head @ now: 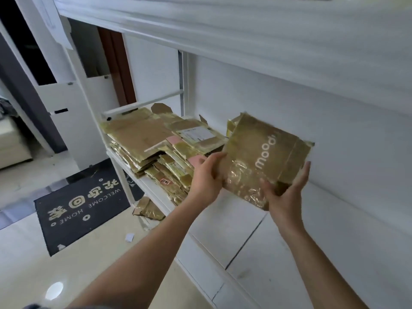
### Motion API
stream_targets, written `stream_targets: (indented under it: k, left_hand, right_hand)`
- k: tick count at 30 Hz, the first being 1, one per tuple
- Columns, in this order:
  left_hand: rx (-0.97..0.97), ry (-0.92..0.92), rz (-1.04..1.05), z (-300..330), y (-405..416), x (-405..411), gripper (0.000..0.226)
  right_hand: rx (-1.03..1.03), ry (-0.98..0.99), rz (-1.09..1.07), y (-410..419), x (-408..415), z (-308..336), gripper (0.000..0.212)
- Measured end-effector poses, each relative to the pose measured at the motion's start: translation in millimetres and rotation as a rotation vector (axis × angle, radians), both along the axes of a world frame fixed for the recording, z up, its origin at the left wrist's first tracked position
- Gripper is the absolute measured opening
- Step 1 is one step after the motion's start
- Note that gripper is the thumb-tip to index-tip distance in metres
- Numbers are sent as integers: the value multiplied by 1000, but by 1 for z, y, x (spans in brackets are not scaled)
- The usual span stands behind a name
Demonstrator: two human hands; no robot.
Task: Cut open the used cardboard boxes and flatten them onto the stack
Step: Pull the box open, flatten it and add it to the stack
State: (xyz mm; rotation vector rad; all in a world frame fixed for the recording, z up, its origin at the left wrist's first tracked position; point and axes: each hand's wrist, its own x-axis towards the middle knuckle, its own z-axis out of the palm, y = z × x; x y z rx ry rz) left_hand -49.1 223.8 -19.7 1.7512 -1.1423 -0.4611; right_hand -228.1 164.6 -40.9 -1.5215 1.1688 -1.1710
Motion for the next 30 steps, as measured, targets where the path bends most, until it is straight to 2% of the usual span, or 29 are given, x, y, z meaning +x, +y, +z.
stream_targets:
  k: [2, 4, 7, 10, 12, 14, 16, 18, 20, 21, 24, 30]
  left_hand:
    - [-58, -8, 35, 25, -23, 43, 58]
    - [-57, -29, 98, 48, -47, 89, 54]
    - [67, -132, 155, 53, -80, 155, 53]
    - [228, -168, 89, 23, -97, 199, 39]
    - [429, -310, 21, -7, -99, 214, 29]
    - [569, -553, -23, -33, -98, 222, 32]
    - [502, -739, -37, -50, -101, 225, 41]
    - [321, -817, -92, -57, -107, 225, 58]
    - [207, -796, -276, -60, -113, 229, 67]
    - [224, -707, -384, -62, -115, 231, 66]
    - [444, -418, -522, -77, -116, 241, 55]
    - [401, -585, -576, -113, -112, 244, 53]
  right_hand:
    - [-112, 81, -29, -13, 48, 19, 104]
    - [-130, 222, -22, -33, 99, 34, 90]
    - [8, 346, 47, -66, 169, 36, 72]
    - [124, 508, 76, -84, 216, 13, 67]
    - [194, 675, 121, -83, 231, -9, 69]
    - [208, 883, 119, -78, 235, -29, 68]
    - [80, 1126, 41, -73, 235, -41, 63]
    - [-106, 1278, -10, -72, 236, -46, 61]
    - [-214, 1306, 54, -79, 238, -49, 66]
    - [-225, 1282, 121, -84, 239, -51, 67]
    - [-87, 1149, 312, -91, 237, -67, 67]
    - [-82, 1214, 299, -83, 238, -105, 71]
